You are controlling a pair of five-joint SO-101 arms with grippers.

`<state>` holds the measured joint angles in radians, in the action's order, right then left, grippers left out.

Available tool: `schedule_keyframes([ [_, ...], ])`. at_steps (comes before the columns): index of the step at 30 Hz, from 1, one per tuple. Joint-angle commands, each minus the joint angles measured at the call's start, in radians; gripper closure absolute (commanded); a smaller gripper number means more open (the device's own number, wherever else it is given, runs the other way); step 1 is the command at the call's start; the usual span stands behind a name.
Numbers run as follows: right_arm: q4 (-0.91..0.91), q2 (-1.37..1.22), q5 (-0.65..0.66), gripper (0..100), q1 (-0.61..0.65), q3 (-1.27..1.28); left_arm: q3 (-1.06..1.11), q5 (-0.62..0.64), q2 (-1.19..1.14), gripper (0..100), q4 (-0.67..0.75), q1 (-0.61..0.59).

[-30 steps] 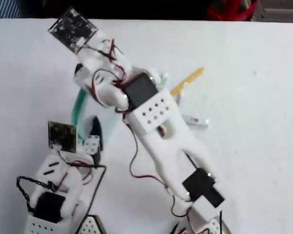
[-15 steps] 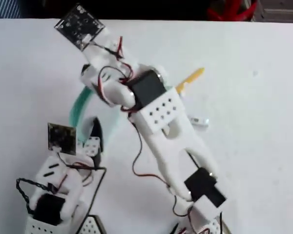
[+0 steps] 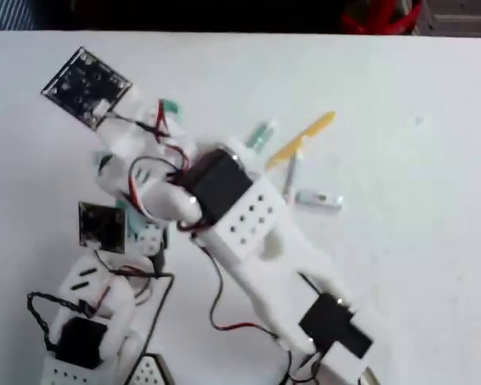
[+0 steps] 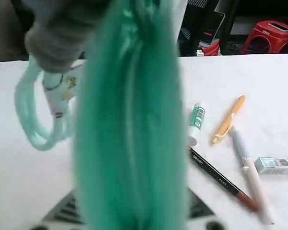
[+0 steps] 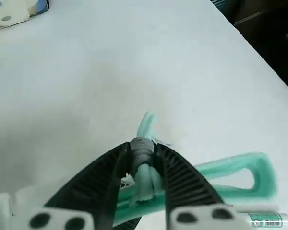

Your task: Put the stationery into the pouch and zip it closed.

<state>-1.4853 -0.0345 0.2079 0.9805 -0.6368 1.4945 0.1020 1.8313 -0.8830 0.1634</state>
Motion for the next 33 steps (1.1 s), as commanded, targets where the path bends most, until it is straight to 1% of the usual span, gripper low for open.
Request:
schedule_keyframes([
  [1, -0.015, 0.074, -0.017, 97.9, 0.002, -0.003, -0.009, -0.011, -0.004, 98, 0.015, 0.012],
  [3, -0.028, 0.077, -0.017, 97.9, 0.021, -0.002, -0.009, -0.011, -0.004, 98, 0.017, 0.012],
  [7, -0.038, 0.079, -0.012, 97.9, 0.107, -0.005, -0.009, -0.011, -0.004, 98, 0.015, 0.012],
  [10, -0.024, 0.087, -0.012, 97.4, 0.094, -0.014, -0.009, -0.011, -0.004, 98, 0.012, 0.012],
  [12, -0.028, 0.087, -0.017, 95.9, 0.045, -0.029, -0.009, -0.011, -0.004, 98, 0.012, 0.012],
  [13, -0.030, 0.087, -0.017, 93.2, 0.012, -0.031, -0.009, -0.011, -0.004, 98, 0.012, 0.012],
  [15, -0.041, 0.087, -0.021, 84.2, -0.061, -0.037, -0.009, -0.012, -0.004, 98, 0.012, 0.012],
  [18, -0.056, 0.094, -0.064, 68.5, -0.176, -0.044, -0.009, -0.012, -0.004, 98, 0.012, 0.012],
  [20, -0.085, 0.125, -0.068, 62.7, -0.243, -0.069, -0.011, -0.012, -0.004, 98, 0.011, 0.012],
  [24, -0.145, 0.242, -0.068, 62.3, -0.367, -0.166, -0.023, -0.012, -0.004, 98, 0.008, 0.012],
  [27, -0.165, 0.325, -0.068, 62.3, -0.469, -0.184, -0.089, -0.012, -0.004, 98, -0.074, 0.015],
  [30, -0.194, 0.369, -0.066, 62.3, -0.576, -0.146, -0.163, -0.012, -0.004, 98, -0.158, 0.041],
  [32, -0.223, 0.377, -0.066, 62.3, -0.645, -0.103, -0.204, -0.029, -0.004, 98, -0.204, 0.077],
  [33, -0.228, 0.377, -0.066, 62.4, -0.680, -0.069, -0.218, -0.063, -0.004, 98, -0.224, 0.110],
])
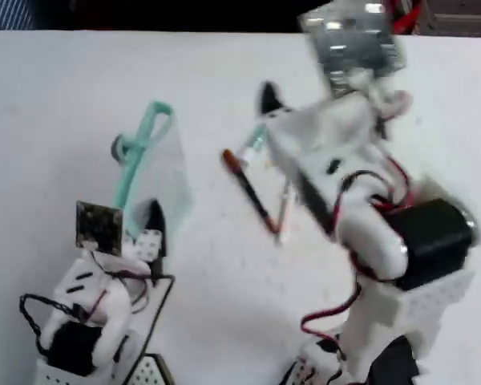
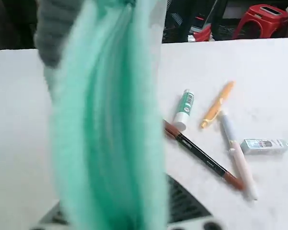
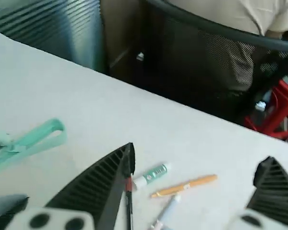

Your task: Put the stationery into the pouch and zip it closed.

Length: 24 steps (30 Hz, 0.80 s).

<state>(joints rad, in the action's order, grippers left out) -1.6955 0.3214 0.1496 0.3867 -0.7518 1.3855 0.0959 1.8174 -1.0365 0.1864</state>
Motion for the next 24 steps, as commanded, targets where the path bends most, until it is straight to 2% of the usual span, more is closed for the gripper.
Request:
schedule_keyframes([
  [1, -0.018, 0.024, -0.008, 62.9, -0.125, 0.092, -0.123, -0.092, 0.010, 98, -0.094, 0.125],
  [4, -0.016, 0.028, -0.008, 68.3, -0.208, 0.253, -0.144, -0.169, 0.010, 98, -0.163, 0.254],
  [6, -0.013, 0.024, -0.008, 73.2, -0.234, 0.356, -0.140, -0.192, 0.010, 98, -0.169, 0.282],
  [9, 0.033, 0.024, 0.034, 78.0, -0.245, 0.500, -0.110, -0.192, 0.010, 98, -0.141, 0.234],
  [12, 0.110, 0.024, 0.146, 78.5, -0.245, 0.631, -0.091, -0.190, 0.010, 98, -0.100, 0.157],
  [17, 0.260, 0.021, 0.209, 78.6, -0.226, 0.859, -0.094, -0.190, 0.012, 98, -0.083, 0.053],
  [24, 0.513, 0.015, 0.161, 78.6, -0.035, 1.122, -0.086, -0.198, 0.012, 98, -0.083, -0.001],
])
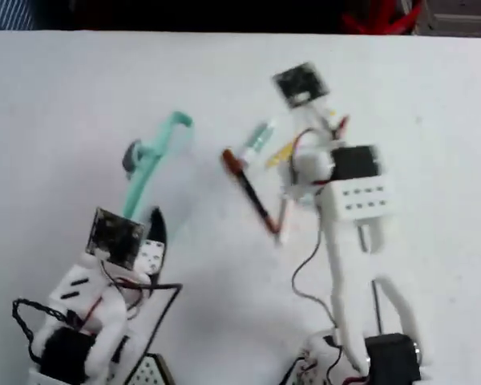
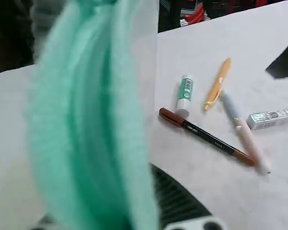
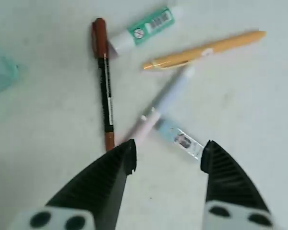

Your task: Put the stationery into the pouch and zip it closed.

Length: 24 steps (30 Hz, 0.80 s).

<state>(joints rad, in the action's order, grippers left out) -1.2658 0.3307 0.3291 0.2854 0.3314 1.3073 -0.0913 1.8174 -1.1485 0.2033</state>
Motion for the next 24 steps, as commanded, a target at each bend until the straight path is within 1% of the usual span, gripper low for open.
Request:
schedule_keyframes([
  [1, 0.104, -0.008, -0.025, 78.6, 0.090, 0.048, -0.006, -0.011, 0.012, 98, 0.029, -0.021],
  [6, 0.142, -0.205, -0.026, 78.6, 0.168, -0.025, -0.006, -0.005, 0.012, 98, 0.029, -0.021],
  [15, 0.114, -0.688, -0.026, 78.7, 0.176, -0.393, -0.006, -0.005, 0.012, 98, 0.029, -0.015],
  [24, 0.047, -0.947, -0.026, 78.7, 0.176, -0.697, -0.006, -0.005, 0.012, 98, 0.029, -0.013],
])
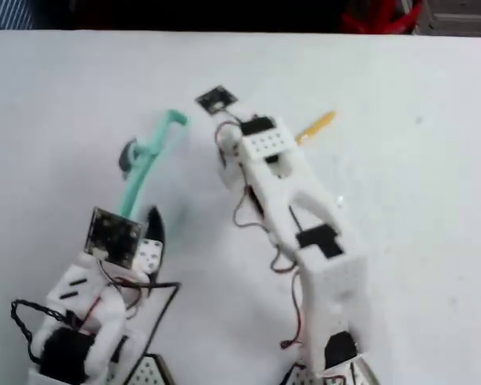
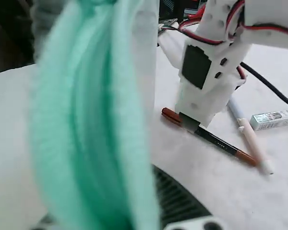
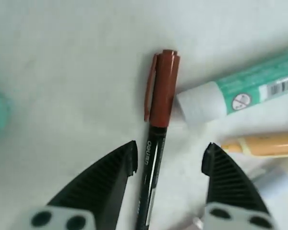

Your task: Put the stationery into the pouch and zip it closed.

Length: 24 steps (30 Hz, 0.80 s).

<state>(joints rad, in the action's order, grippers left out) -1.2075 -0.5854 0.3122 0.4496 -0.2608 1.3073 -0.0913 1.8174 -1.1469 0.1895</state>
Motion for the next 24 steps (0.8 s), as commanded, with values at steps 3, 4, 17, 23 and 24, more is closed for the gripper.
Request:
schedule_keyframes([
  [3, -0.018, -0.108, -0.009, 78.7, 0.004, -0.193, 0.002, -0.005, 0.012, 98, 0.029, 0.001],
  [4, -0.027, -0.137, -0.009, 78.7, 0.002, -0.224, 0.009, -0.005, 0.012, 98, 0.037, 0.002],
  [17, -0.335, -0.269, -0.009, 98.0, -0.001, -0.585, 0.048, -0.003, 0.012, 98, 0.091, 0.002],
  [23, -0.516, -0.174, -0.002, 98.0, -0.007, -0.701, 0.015, -0.002, 0.012, 98, 0.091, 0.002],
  [24, -0.516, -0.139, -0.002, 98.0, -0.019, -0.692, -0.003, 0.003, 0.012, 98, 0.091, 0.002],
])
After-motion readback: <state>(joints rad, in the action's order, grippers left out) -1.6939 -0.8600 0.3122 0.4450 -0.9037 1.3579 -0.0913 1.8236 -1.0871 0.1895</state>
